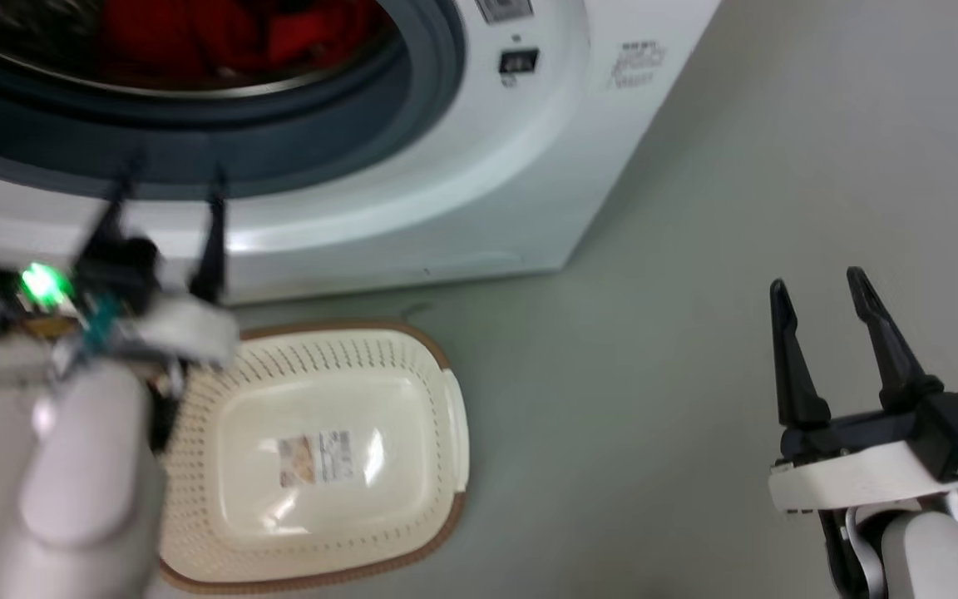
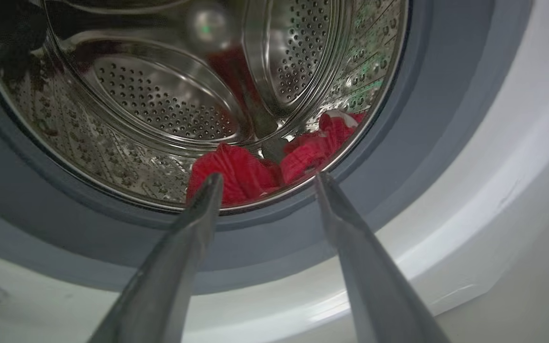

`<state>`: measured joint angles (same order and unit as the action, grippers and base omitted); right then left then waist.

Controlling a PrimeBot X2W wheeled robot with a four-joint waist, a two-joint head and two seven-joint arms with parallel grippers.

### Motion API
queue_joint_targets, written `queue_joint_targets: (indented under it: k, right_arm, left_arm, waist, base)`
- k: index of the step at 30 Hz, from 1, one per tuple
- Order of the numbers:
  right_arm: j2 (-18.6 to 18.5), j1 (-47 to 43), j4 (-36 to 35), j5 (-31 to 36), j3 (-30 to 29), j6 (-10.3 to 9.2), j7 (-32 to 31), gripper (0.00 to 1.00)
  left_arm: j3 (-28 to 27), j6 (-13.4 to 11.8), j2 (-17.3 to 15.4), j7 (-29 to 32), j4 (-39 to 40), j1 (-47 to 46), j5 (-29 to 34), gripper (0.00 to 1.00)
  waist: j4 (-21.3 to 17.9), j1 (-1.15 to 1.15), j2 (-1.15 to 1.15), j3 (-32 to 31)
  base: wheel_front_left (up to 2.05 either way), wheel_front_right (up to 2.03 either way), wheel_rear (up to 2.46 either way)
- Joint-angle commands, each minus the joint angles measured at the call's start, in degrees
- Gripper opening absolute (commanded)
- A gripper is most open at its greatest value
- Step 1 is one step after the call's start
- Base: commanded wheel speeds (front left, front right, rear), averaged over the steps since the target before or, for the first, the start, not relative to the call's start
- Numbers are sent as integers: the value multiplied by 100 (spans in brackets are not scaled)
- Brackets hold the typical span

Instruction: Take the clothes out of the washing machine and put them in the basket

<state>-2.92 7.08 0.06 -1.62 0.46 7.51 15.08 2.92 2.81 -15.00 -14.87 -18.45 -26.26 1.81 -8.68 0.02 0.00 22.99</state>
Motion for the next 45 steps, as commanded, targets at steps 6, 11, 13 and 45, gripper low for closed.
queue_joint_targets:
  k: [6, 11, 13, 45]
  right_arm:
    - [8, 512, -261, -402, 247, -4, 14, 100]
    - [11, 652, -399, -604, 397, -4, 14, 100]
    - [11, 652, -406, -680, 499, -4, 14, 100]
    - [9, 667, -895, -1338, 1287, -4, 14, 100]
  left_arm:
    - [-166, 292, -914, 798, -1083, -2492, -2, 100]
    - [-3, 405, -1382, 1602, -1680, -3812, 53, 100]
    - [84, 421, -1561, 2041, -1940, -4417, 65, 100]
    - [2695, 461, -3048, 6054, -3299, -7385, -1293, 0]
  waist:
    - [-865, -2, 0, 1532]
    - [-1077, -2, 0, 1938]
    - [-1175, -2, 0, 2096]
    - [-1881, -2, 0, 3050]
  base:
    - [0, 0, 0]
    - [0, 0, 0]
    - [0, 0, 0]
    - [0, 0, 0]
